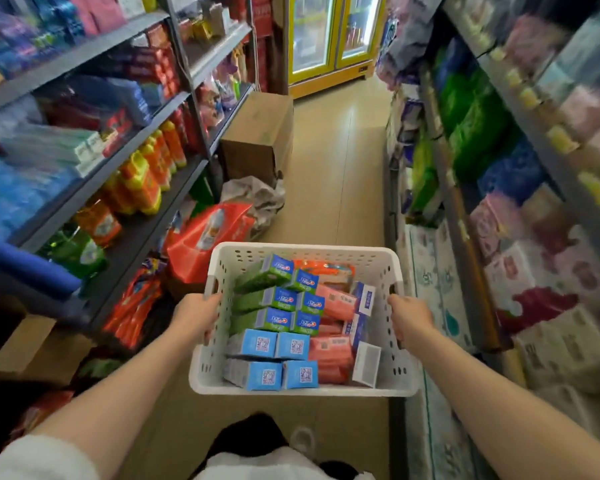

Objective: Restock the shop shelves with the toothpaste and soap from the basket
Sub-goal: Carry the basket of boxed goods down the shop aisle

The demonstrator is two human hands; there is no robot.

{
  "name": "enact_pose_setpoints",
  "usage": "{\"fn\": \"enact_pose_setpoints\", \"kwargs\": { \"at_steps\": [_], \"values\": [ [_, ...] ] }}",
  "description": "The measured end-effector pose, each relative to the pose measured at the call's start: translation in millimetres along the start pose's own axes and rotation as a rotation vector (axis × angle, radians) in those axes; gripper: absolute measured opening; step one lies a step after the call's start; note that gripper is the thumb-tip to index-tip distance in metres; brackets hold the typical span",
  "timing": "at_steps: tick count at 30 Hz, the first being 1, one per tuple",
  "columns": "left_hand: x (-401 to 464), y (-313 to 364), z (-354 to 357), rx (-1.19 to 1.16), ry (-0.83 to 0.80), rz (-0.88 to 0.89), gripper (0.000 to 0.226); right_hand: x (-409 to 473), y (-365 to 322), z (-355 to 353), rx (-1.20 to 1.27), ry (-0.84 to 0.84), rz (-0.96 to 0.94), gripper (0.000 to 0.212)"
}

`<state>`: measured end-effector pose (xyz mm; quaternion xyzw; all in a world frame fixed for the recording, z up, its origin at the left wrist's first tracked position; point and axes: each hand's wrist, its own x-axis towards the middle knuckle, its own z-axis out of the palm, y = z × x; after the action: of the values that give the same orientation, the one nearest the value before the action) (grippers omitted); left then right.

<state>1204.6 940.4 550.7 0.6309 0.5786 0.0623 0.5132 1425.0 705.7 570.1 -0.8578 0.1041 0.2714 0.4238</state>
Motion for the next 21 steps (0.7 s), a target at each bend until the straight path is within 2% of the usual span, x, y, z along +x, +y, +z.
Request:
{"fn": "enact_pose_setpoints", "kwargs": {
  "at_steps": [9,13,21],
  "values": [
    [213,179,63,-0.019,-0.042,0.047,0.025,205,-177,55,-0.044,-0.011,-0.013,0.024],
    [312,264,82,0.012,-0.08,0.05,0.028,288,-260,85,-0.004,0.006,0.06,0.024],
    [482,426,113,0.046,-0.071,0.057,0.037,446,-434,126,0.053,0.046,0.025,0.028]
  ]
}}
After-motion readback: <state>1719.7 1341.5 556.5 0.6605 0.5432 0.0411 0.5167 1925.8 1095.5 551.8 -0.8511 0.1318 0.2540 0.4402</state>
